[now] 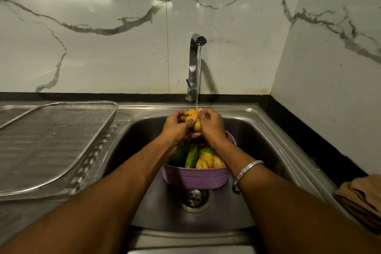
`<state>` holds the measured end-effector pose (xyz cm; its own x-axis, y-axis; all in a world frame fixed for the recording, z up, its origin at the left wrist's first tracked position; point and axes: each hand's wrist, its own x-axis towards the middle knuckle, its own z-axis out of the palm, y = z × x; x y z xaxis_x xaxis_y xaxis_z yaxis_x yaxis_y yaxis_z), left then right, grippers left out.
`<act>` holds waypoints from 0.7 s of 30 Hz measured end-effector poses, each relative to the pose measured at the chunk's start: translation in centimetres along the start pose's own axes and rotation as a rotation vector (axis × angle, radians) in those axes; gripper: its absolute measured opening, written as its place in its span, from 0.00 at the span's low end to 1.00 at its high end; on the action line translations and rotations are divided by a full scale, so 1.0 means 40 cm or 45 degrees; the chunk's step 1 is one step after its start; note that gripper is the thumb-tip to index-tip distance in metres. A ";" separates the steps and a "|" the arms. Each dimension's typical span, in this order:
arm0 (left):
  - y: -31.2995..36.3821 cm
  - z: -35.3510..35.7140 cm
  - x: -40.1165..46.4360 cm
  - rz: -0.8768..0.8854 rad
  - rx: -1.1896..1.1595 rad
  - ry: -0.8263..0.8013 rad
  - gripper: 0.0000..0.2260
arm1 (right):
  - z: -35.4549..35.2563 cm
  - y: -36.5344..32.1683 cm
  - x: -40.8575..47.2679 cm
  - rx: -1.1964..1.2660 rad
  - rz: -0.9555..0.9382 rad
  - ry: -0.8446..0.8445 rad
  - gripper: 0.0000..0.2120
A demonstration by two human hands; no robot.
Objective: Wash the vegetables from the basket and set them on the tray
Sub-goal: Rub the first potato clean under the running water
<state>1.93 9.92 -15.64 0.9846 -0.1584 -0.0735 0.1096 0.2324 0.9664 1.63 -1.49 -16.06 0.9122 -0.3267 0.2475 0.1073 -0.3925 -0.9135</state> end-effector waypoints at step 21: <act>-0.013 -0.028 -0.009 0.252 0.395 -0.173 0.17 | -0.062 -0.001 -0.021 0.241 0.231 -0.137 0.10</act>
<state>1.68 10.91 -16.40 0.9534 -0.2698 0.1347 -0.1473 -0.0268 0.9887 -0.13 -3.30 -15.43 0.9588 -0.2799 0.0477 0.0009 -0.1651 -0.9863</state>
